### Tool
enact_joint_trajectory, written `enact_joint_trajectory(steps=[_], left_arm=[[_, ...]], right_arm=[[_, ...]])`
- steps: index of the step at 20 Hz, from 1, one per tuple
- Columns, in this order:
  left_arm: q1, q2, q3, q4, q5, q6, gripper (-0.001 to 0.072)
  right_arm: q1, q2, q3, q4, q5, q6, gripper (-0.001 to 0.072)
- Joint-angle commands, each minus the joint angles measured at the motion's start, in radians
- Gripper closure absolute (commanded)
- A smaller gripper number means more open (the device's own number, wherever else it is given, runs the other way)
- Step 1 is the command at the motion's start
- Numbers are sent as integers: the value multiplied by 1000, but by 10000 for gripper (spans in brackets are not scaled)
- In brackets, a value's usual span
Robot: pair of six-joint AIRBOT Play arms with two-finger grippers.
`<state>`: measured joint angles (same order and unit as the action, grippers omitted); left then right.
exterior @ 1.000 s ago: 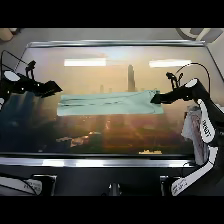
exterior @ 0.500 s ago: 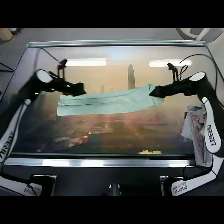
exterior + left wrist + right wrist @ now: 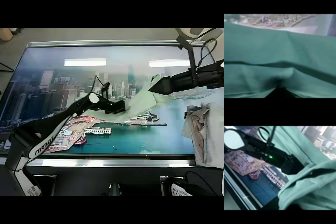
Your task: Fold the shirts.
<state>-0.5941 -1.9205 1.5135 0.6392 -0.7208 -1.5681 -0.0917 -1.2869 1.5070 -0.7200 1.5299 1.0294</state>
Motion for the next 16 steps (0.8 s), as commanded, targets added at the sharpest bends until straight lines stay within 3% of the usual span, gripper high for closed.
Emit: enact_joint_trajectory(steps=[1, 4, 7, 12, 13, 14, 15, 16], left_arm=[[-53, -33, 2, -122, 31, 79, 680], [41, 39, 2, -10, 48, 87, 682], [244, 197, 0, 154, 8, 84, 682], [565, 544, 0, 204, -9, 95, 681], [605, 611, 0, 204, -22, 121, 681], [637, 671, 0, 211, -43, 132, 681], [659, 719, 0, 232, -68, 133, 680], [673, 764, 0, 273, -104, 132, 680]], right_arm=[[3, 63, 0, -56, 26, 61, 694], [18, 3, 0, -73, -37, 71, 694], [154, -91, 0, -65, -220, 66, 694], [445, -370, 0, 217, -551, -25, 673], [484, -437, 0, 306, -599, -62, 512], [509, -495, 0, 402, -624, -124, 245], [512, -535, 0, 473, -619, -179, 54], [497, -556, 0, 491, -599, -188, 43]])
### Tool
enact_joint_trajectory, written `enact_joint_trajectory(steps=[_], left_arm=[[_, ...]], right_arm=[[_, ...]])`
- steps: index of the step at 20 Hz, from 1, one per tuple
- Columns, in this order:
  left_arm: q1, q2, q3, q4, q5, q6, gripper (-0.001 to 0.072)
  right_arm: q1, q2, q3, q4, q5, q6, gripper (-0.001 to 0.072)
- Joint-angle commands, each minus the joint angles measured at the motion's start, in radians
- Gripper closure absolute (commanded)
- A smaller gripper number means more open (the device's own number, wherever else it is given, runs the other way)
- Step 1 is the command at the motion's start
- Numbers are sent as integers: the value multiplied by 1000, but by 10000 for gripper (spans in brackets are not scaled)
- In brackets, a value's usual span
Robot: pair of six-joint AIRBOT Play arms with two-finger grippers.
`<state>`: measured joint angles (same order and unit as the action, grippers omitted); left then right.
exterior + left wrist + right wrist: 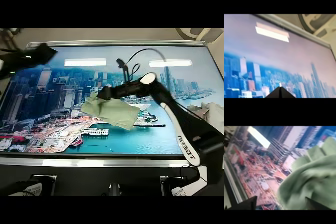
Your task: Fold the shirts.
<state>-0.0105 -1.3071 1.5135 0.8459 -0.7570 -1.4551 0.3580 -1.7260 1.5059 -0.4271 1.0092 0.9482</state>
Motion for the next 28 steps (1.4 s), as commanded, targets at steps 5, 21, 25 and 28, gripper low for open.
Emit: enact_joint_trajectory(steps=[5, 21, 25, 28], left_arm=[[97, 250, -1, 252, -272, 19, 680], [26, 256, -53, 251, -271, 16, 680], [26, 256, -53, 251, -271, 16, 680], [26, 256, -53, 251, -271, 17, 680]], right_arm=[[-176, -17, 1, -206, 218, 13, 46], [-319, 11, -367, -130, 122, 41, 637], [-438, 68, -221, -75, 256, -81, 694], [-615, 153, -16, -154, 358, 15, 694]])
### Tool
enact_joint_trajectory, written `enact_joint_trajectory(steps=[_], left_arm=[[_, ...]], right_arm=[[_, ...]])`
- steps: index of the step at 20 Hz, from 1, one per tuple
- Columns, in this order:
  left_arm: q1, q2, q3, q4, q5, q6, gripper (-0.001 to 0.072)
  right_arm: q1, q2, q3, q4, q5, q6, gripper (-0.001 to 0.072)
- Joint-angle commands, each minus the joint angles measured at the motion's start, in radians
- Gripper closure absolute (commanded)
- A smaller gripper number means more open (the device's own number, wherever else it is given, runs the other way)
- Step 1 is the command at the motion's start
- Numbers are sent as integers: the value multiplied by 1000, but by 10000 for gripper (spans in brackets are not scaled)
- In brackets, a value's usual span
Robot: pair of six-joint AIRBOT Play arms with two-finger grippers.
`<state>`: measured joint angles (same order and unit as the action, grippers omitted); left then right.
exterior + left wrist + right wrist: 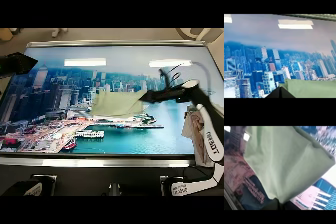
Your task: Fold the shirts.
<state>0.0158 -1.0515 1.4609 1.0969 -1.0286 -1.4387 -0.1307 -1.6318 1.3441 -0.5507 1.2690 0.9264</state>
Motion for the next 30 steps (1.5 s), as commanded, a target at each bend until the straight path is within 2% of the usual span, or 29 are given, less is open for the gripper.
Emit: enact_joint_trajectory(steps=[1, 3, 8, 14, 18, 21, 27, 30], left_arm=[[0, 0, -1, 1, 3, 1, 680], [0, 0, -1, 1, 17, 3, 680], [-1, -2, -1, 1, 61, 3, 680], [-1, -2, -37, 0, 63, 3, 679], [-1, -2, -84, -1, 106, 3, 680], [-1, -2, -92, -1, 153, 3, 680], [-1, -1, -91, -10, 163, 3, 680], [-1, -1, -91, -17, 163, 3, 680]], right_arm=[[-189, 80, 211, -87, 122, 83, 694], [-331, 101, 346, -178, 215, 154, 694], [-619, 114, 580, -272, 493, 201, 694], [-889, 181, 647, -320, 576, 216, 694], [-983, 228, 643, -455, 579, 221, 694], [-938, 269, 538, -635, 581, 197, 694], [-854, 392, 76, -1083, 584, 120, 694], [-853, 402, -48, -1136, 555, 124, 693]])
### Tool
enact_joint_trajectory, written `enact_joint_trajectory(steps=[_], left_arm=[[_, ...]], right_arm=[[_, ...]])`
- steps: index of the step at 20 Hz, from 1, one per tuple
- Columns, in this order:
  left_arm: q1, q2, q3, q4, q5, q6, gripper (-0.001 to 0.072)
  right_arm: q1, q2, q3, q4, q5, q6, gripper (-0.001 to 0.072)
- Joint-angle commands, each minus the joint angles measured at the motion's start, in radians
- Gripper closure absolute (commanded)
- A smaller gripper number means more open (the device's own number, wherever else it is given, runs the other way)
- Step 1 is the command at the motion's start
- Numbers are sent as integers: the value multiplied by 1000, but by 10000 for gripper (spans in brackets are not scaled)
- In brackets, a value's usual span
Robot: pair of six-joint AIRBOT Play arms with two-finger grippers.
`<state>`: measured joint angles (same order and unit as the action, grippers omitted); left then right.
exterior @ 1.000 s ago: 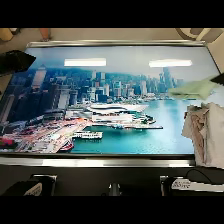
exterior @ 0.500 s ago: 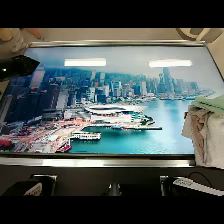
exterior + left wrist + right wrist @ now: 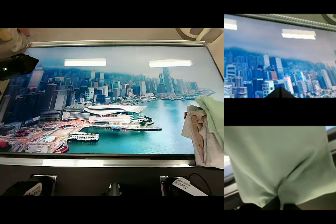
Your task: Fold the shirts.
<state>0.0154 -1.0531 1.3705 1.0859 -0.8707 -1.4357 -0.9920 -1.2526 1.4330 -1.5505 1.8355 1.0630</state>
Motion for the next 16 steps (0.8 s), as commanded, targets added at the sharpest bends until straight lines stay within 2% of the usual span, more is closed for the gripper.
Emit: enact_joint_trajectory(steps=[1, 4, 7, 8, 10, 12, 14, 15, 16], left_arm=[[0, 0, 0, -6, 5, 0, 680], [0, 1, 0, -6, 4, 0, 680], [0, 2, 2, -26, 4, 0, 680], [0, 3, 4, -34, 4, 0, 679], [-1, 3, 9, -51, 3, 0, 679], [-9, 2, 25, -50, -13, 9, 681], [-47, -4, 74, 7, -36, 85, 683], [-79, -19, 114, 115, -49, 69, 684], [-122, -54, 171, 293, -90, 2, 684]], right_arm=[[8, 22, -157, -137, -34, -12, 693], [8, 19, -174, -166, -89, -12, 691], [8, 19, -172, -197, -117, -24, 643], [8, 19, -172, -197, -133, -33, 530], [9, 19, -153, -160, -164, -71, -8], [10, 19, -76, -118, -198, -131, 14], [29, 19, 61, -42, -274, -186, 19], [65, 19, 132, -10, -326, -206, 20], [129, 20, 201, 21, -386, -215, 28]])
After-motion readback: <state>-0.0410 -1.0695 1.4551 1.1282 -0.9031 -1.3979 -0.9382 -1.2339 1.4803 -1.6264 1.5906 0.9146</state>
